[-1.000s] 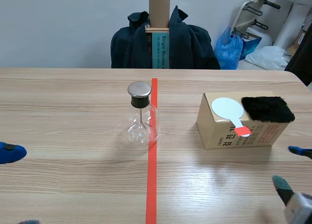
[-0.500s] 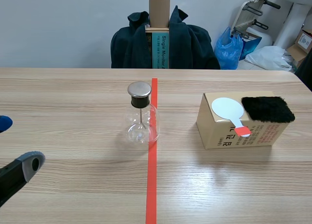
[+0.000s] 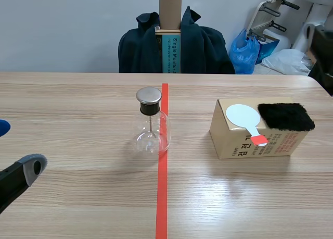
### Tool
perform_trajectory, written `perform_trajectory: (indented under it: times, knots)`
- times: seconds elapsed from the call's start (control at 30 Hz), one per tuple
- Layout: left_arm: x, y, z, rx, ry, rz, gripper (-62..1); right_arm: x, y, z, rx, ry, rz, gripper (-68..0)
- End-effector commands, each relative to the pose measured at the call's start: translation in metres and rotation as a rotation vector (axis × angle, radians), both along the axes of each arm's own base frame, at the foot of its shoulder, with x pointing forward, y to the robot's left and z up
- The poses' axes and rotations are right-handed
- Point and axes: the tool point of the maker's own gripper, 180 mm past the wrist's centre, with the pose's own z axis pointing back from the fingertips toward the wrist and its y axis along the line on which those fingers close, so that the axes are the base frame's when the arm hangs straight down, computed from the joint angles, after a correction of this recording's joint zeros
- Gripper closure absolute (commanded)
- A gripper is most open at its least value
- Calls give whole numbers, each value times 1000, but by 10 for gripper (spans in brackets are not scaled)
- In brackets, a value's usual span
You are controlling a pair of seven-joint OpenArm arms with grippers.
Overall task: Do the electroscope experiment.
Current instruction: 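Return to the home posture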
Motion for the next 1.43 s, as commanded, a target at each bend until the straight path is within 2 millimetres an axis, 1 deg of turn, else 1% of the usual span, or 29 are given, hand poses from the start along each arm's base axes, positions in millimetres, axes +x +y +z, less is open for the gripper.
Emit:
perform_trajectory:
  times: [0.0,0.13,0.27,0.3,0.4,0.43,0.53,0.7,0.83,1.0,1.4]
  knots:
    - [0,-6,9,-30,-23,-8,-623,1,-1,3,40,-12,-11,-470]
    - [0,-6,9,-29,-23,-9,-623,-3,9,-8,72,9,6,-477]
    - [0,-6,9,-30,-25,-9,-623,-10,23,-28,20,60,45,-479]
    - [0,-6,9,-29,-25,-10,-623,-11,27,-33,3,77,60,-501]
    - [-1,-8,9,-13,-39,-25,-623,-16,37,-42,-28,101,104,-653]
    - [-3,-9,10,-1,-54,-41,-623,-18,41,-43,-35,103,122,-679]
    - [-7,-14,11,49,-101,-88,-623,-22,48,-47,-75,96,159,-679]
    - [-8,-17,13,63,-131,-110,-623,-29,59,-55,-133,102,210,-679]
    - [-8,-18,21,37,-171,-113,-623,-30,61,-54,-125,84,210,-679]
    - [-13,-22,15,98,-181,-157,-623,-30,62,-52,-120,76,212,-679]
    - [-13,-22,15,103,-182,-157,-623,-31,62,-52,-118,73,213,-679]
